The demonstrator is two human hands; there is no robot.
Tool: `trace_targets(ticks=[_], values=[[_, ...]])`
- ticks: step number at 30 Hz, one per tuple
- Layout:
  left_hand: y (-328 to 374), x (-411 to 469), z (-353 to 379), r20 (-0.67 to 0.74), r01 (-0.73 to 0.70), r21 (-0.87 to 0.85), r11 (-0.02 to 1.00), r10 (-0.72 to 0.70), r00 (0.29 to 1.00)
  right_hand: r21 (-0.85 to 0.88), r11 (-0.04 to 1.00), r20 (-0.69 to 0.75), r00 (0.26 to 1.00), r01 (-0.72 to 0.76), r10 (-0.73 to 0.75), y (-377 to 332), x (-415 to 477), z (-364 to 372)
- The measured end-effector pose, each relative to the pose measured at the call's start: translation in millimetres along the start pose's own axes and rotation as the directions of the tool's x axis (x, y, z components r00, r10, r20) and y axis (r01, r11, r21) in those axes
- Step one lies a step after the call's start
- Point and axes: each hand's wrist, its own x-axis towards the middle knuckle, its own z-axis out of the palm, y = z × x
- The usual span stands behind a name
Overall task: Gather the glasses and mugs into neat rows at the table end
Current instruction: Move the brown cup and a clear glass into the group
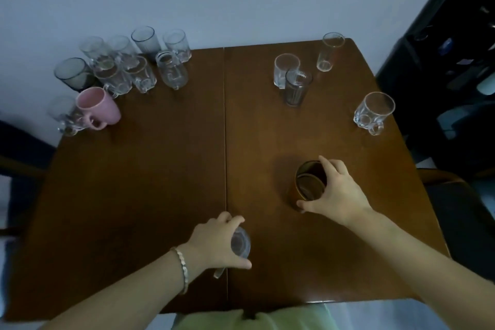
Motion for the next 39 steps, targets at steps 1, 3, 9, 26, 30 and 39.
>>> trace_targets(ticks=[1, 3, 9, 26, 30, 39], values=[[1, -3, 7, -0.020, -0.003, 0.036, 0.999, 0.004, 1.000, -0.006, 1.000, 0.008, 1.000, 0.016, -0.016, -6, -3, 2], [0, -6, 14, -0.101, -0.005, 0.062, 0.998, 0.011, 0.995, -0.018, 0.999, 0.023, 0.999, 0.041, -0.041, -18, -5, 5], [-39, -14, -13, -0.256, 0.044, -0.233, 0.971, -0.105, 0.961, -0.051, 0.995, 0.020, 0.996, 0.088, -0.087, -68, 1, 14], [-253, 60, -251, -0.648, 0.227, -0.155, 0.962, -0.272, 0.712, 0.033, 0.999, -0.070, 0.997, 0.022, -0.019, -268, 117, 85], [-275, 87, -269, -0.605, 0.266, -0.111, 0.958, -0.277, 0.747, 0.045, 0.999, -0.083, 0.996, -0.012, 0.015, -290, 141, 97], [-298, 118, -267, -0.581, 0.276, -0.066, 0.959, -0.262, 0.771, -0.015, 1.000, -0.091, 0.996, 0.003, -0.004, -335, 199, 111]])
